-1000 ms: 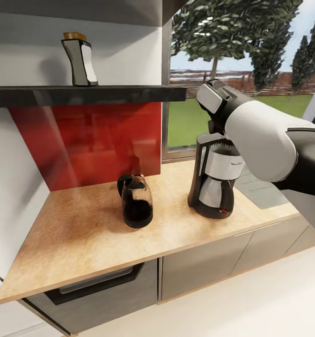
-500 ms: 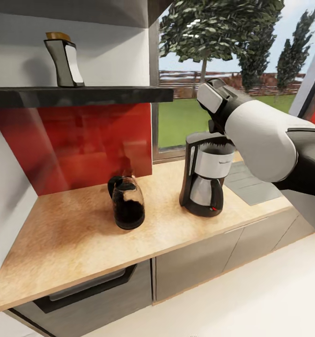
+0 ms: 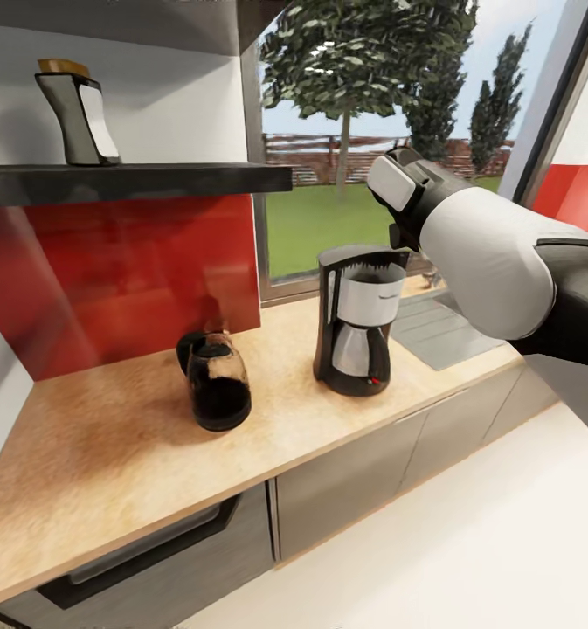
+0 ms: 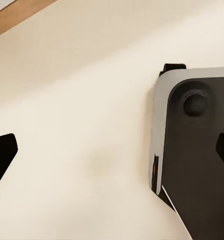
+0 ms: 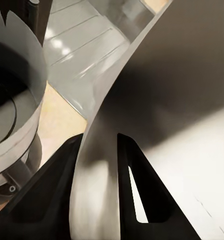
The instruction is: Set up a coffee station on the kitchen countertop: keep the coffee maker on the countertop, move the bottle of coffee from the kitchen shelf to the counter next to the coffee maker, place a paper coffee filter on top of the coffee maker, put the saucer next to the coffee maker with the coffee cup on the saucer, and place the electric kettle next to the coffee maker.
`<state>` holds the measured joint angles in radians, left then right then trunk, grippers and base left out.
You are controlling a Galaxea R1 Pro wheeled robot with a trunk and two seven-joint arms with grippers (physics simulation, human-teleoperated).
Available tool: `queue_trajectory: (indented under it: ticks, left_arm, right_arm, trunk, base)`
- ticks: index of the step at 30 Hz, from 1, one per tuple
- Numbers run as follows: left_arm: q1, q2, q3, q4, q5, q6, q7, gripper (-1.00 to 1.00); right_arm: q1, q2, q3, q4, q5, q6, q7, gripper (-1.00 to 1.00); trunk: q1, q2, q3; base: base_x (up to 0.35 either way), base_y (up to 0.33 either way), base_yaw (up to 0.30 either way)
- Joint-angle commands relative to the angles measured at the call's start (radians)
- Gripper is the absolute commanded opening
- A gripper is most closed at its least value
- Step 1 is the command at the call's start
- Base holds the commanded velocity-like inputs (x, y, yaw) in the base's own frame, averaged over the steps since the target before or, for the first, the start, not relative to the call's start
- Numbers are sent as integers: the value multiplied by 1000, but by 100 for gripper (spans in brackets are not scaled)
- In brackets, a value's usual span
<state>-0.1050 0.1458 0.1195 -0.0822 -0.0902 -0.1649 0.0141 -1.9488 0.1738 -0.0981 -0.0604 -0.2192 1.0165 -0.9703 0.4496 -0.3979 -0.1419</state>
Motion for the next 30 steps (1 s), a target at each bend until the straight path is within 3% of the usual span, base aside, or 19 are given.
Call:
queue_trajectory:
  ticks: [1, 14, 19, 30]
  left_arm:
    - [-1, 0, 7, 2, -10, -4, 1, 100]
    - [-1, 2, 8, 2, -8, -2, 3, 100]
    - [-1, 2, 8, 1, -8, -2, 3, 100]
    - [-1, 6, 12, 2, -7, -1, 3, 100]
  right_arm:
    - [-1, 1, -8, -1, -3, 1, -11, -100]
    - [0, 1, -8, 2, -5, 0, -10, -100]
    - [1, 1, -8, 2, -5, 0, -10, -100]
    - [10, 1, -8, 4, -6, -1, -8, -100]
  trunk:
    - [0, -2, -2]
    - [0, -2, -2]
    - [0, -2, -2]
    - [0, -2, -2]
  base:
    - [-130, 256, -47]
    - [-71, 140, -13]
    - [0, 251, -197]
    - [0, 17, -10]
